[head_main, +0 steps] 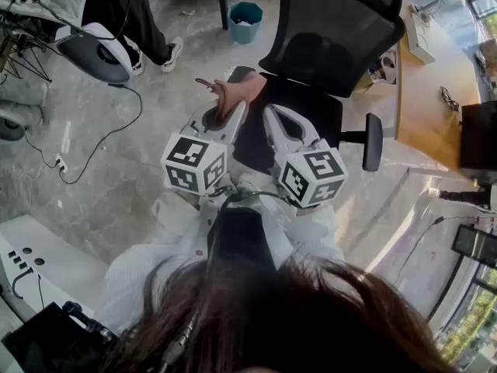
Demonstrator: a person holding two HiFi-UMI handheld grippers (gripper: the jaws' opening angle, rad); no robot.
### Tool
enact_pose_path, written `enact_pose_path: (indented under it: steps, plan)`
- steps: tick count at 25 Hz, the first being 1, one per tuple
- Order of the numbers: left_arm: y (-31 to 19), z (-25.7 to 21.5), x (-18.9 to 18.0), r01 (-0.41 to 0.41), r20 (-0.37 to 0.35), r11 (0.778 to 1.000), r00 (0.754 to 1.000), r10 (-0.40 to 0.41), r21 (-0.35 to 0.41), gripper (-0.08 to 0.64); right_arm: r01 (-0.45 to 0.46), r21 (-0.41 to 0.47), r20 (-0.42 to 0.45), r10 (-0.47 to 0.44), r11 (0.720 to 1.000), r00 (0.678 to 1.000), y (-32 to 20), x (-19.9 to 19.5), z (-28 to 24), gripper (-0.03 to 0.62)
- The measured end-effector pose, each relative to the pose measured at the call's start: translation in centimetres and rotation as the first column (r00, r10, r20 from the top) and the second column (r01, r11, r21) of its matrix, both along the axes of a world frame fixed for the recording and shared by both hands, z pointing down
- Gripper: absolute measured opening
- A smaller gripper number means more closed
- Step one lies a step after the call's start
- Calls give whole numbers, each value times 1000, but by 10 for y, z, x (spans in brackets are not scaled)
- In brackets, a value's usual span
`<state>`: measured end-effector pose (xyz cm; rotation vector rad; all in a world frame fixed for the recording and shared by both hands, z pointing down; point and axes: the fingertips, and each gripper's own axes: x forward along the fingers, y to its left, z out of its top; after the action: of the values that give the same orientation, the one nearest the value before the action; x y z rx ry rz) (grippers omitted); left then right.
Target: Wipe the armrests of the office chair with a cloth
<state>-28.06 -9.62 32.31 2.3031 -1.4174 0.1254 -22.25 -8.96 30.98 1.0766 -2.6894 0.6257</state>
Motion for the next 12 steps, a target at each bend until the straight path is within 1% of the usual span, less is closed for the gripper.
enact_pose_path:
  steps: [1,3,5,12]
  plan:
    - [2,0,2,-5,1,1000,1000,5,1,32,-5,24,-5,6,1000,1000,0,2,-4,2]
    - [6,3,6,-17,-12,1000,1000,17,-7,32,-10,45,-8,11,999,1000,0,5,-9,0]
    - [9,4,9,-29,-26,999,999,28,-15,32,-10,45,-7,10,999,1000,1,7,-9,0]
    - [15,6,12,-42,-24,999,999,42,-7,32,-8,36,-10,8,999,1000,4,8,-4,0]
